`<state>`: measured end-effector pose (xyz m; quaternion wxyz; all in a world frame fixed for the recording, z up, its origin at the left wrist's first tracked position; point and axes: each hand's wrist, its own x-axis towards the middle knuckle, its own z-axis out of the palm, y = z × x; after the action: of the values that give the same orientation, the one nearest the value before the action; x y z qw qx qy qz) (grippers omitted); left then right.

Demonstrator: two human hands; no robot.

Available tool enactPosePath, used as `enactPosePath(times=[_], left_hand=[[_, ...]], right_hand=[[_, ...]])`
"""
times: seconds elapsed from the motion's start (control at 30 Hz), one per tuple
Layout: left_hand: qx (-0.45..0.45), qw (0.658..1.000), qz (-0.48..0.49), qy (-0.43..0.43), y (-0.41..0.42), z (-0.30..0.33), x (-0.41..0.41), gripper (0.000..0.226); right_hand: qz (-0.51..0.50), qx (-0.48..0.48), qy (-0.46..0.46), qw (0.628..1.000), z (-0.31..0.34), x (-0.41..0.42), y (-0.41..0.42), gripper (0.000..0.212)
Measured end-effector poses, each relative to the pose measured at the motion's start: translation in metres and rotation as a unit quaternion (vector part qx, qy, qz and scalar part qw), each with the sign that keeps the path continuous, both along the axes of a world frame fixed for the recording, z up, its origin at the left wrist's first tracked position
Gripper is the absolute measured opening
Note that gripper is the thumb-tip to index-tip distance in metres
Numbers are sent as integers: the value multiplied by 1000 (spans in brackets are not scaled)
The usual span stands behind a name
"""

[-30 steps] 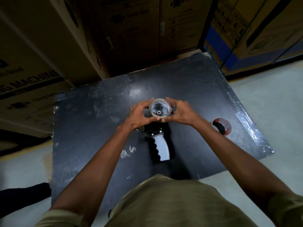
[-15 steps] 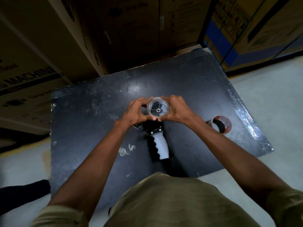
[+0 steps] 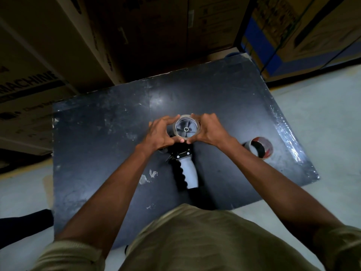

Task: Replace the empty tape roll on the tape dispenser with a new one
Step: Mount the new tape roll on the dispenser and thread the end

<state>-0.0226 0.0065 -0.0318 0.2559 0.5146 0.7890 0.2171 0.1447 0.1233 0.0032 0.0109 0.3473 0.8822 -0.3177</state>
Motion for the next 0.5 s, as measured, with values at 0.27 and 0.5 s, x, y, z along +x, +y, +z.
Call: enactPosePath(times=[0.27,0.5], left_hand=[[-3,1000,5,14,-1,-9,2,96],[-3,999,13,36,-2,-13,4,96]], right_hand=[[-30,-12,-4,999,-6,3,-3,93],[-43,-42,-3,998,-7,3,-5,99]])
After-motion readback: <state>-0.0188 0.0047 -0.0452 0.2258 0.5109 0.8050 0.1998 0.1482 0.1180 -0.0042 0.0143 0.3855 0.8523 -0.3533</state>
